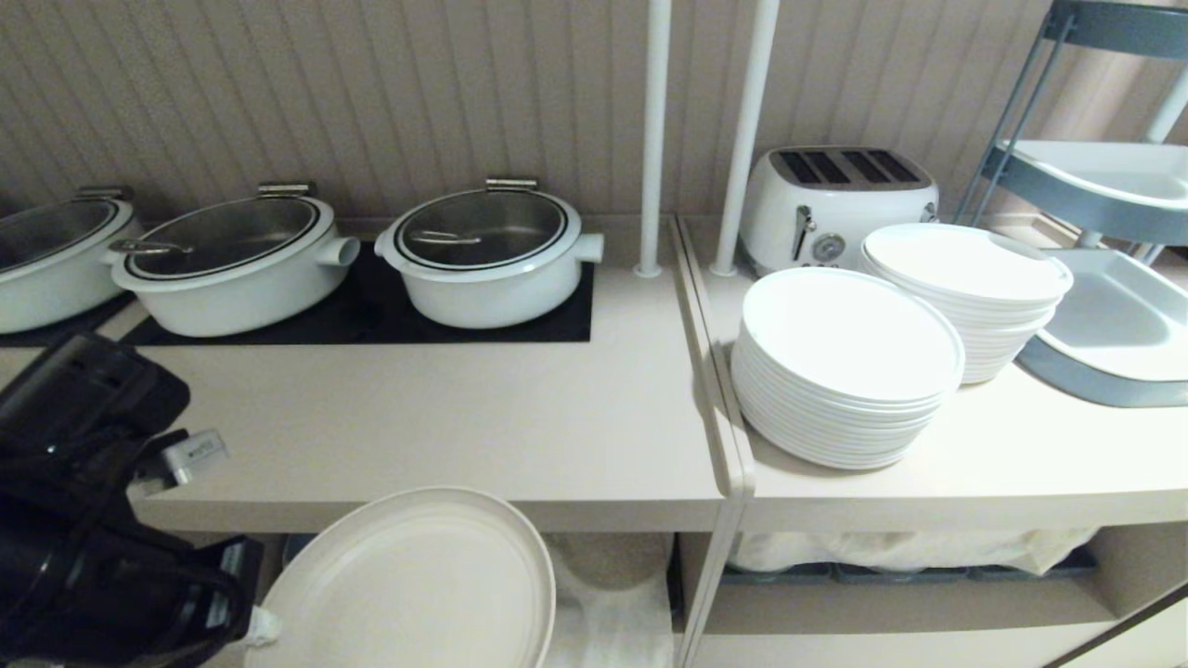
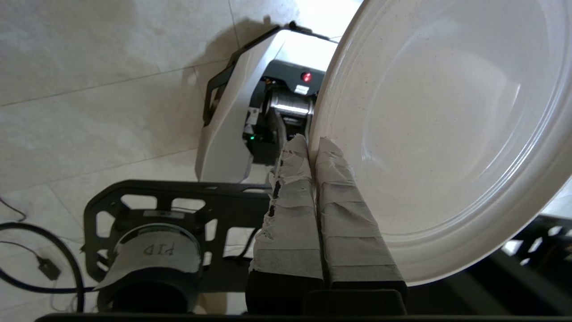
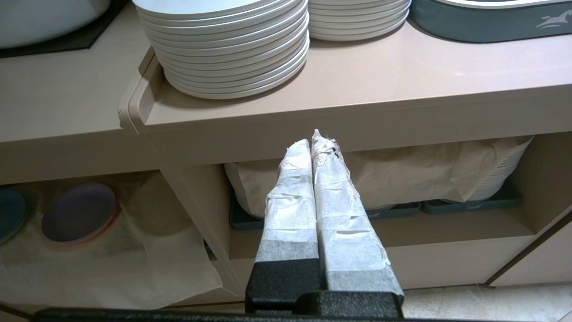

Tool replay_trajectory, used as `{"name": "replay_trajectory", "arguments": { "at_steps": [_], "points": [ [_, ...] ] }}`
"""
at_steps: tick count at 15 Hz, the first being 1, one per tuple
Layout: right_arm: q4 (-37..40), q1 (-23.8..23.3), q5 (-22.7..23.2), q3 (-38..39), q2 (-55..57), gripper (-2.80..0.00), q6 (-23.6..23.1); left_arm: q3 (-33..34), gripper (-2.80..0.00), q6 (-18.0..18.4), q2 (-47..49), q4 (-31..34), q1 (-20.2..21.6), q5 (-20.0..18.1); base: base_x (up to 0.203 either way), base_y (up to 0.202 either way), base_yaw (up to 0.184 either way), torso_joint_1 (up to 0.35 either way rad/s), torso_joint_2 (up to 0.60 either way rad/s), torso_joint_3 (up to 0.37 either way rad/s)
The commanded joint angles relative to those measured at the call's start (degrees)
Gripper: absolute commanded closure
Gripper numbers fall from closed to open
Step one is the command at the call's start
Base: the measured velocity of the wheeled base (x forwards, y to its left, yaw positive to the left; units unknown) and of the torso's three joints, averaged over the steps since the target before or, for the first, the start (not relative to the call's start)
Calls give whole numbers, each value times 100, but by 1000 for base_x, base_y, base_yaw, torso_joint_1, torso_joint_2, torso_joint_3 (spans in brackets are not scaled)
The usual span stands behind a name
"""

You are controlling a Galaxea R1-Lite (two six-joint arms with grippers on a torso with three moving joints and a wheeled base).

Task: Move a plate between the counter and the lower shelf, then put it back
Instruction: Put the plate in the cupboard

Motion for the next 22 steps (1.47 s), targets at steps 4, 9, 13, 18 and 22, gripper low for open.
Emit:
{"name": "replay_trajectory", "arguments": {
  "at_steps": [4, 9, 13, 18, 22],
  "points": [
    [-4, 1, -1, 0, 0, 0, 2, 879, 0, 44, -314, -883, 2, 13, 0, 0, 0, 0, 0, 0],
    [-4, 1, -1, 0, 0, 0, 2, 933, 0, 38, -302, -902, -6, -13, 0, 0, 0, 0, 0, 0],
    [-4, 1, -1, 0, 1, 0, 2, 1049, 0, 50, -305, -929, -15, -4, 0, 0, 0, 0, 0, 0],
    [-4, 1, -1, 0, 0, 0, 2, 1339, 0, 53, -398, -989, -15, 3, 0, 0, 0, 0, 0, 0],
    [-4, 1, -1, 0, 0, 0, 2, 1582, 0, 61, -516, -1374, -55, -13, 0, 0, 0, 0, 0, 0]
  ]
}}
